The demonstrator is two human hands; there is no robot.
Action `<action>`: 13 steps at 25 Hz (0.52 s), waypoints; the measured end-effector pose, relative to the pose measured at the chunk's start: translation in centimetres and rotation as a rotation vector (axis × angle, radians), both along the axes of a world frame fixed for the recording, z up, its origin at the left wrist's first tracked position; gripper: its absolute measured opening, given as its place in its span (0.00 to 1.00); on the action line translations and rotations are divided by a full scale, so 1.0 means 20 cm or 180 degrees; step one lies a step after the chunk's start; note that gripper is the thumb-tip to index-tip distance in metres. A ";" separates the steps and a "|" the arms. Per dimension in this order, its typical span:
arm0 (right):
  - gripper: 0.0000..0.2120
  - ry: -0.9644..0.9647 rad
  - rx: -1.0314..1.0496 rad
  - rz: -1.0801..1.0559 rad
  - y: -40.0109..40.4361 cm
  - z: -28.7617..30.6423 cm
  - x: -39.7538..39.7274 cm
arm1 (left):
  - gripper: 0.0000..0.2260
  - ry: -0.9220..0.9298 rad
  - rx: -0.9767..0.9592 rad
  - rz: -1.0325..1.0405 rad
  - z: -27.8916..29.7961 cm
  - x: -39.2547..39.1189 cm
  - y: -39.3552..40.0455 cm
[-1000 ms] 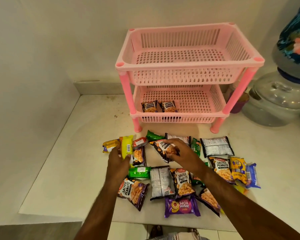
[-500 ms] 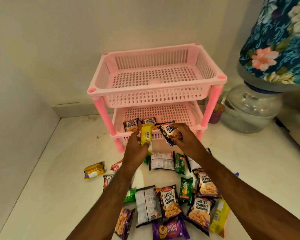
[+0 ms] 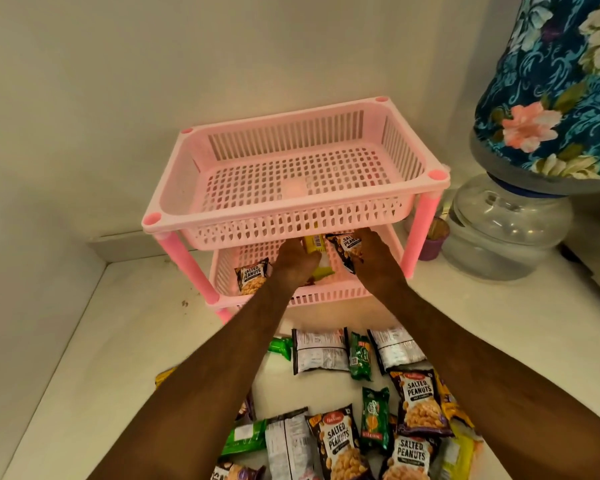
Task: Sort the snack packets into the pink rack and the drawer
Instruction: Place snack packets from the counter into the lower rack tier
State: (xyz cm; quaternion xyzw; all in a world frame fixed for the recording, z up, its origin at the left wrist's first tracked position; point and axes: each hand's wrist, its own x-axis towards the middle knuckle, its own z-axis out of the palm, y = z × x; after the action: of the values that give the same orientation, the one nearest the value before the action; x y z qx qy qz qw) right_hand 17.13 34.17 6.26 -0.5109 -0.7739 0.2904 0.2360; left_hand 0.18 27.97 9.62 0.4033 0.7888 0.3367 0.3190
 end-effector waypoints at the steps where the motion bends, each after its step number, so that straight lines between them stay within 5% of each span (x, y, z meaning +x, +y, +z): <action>1: 0.24 -0.0083 -0.0087 -0.0003 0.02 -0.02 -0.02 | 0.18 0.0081 -0.0051 -0.0064 -0.02 0.00 0.04; 6: 0.27 -0.0394 -0.0436 0.0117 0.10 -0.08 -0.06 | 0.29 0.0087 -0.0321 -0.0373 -0.15 0.02 0.15; 9: 0.17 -0.0596 -0.0387 0.0215 0.14 -0.10 -0.05 | 0.38 0.0158 -0.0578 -0.0559 -0.22 0.03 0.18; 13: 0.15 -0.1570 0.0022 0.0362 0.16 -0.06 -0.07 | 0.34 0.0541 -0.0712 -0.0723 -0.25 0.03 0.20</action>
State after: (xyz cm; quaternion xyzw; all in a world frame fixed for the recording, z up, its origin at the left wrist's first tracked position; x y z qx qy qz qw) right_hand 15.65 37.42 5.12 -0.5211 -0.8366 0.1671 0.0251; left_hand 0.79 31.97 4.68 0.4789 0.7949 0.1734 0.3299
